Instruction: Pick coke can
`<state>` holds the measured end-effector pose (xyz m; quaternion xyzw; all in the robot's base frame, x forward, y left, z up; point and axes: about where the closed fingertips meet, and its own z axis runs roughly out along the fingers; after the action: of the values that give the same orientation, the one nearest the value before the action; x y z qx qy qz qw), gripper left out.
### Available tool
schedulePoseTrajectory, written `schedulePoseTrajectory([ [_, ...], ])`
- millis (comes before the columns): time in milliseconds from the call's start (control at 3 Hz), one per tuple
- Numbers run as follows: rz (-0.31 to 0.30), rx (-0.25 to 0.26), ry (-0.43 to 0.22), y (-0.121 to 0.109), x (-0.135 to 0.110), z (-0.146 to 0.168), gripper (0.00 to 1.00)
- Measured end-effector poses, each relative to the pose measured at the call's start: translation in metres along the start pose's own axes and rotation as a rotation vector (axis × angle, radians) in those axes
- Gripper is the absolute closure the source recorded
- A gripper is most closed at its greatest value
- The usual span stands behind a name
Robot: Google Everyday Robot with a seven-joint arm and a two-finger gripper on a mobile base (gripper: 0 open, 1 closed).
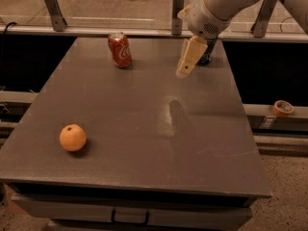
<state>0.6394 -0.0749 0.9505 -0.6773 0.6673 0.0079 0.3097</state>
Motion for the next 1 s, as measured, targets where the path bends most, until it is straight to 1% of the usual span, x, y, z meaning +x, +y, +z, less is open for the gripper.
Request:
schedulePoseTrajectory([
  [333, 0.0, 0.0, 0.0, 0.0, 0.0, 0.0, 0.0],
  [667, 0.039, 0.023, -0.065, -0.017, -0.014, 0.024, 0.0],
  [1000, 0.089, 0.021, -0.195, -0.045, -0.046, 0.066, 0.0],
])
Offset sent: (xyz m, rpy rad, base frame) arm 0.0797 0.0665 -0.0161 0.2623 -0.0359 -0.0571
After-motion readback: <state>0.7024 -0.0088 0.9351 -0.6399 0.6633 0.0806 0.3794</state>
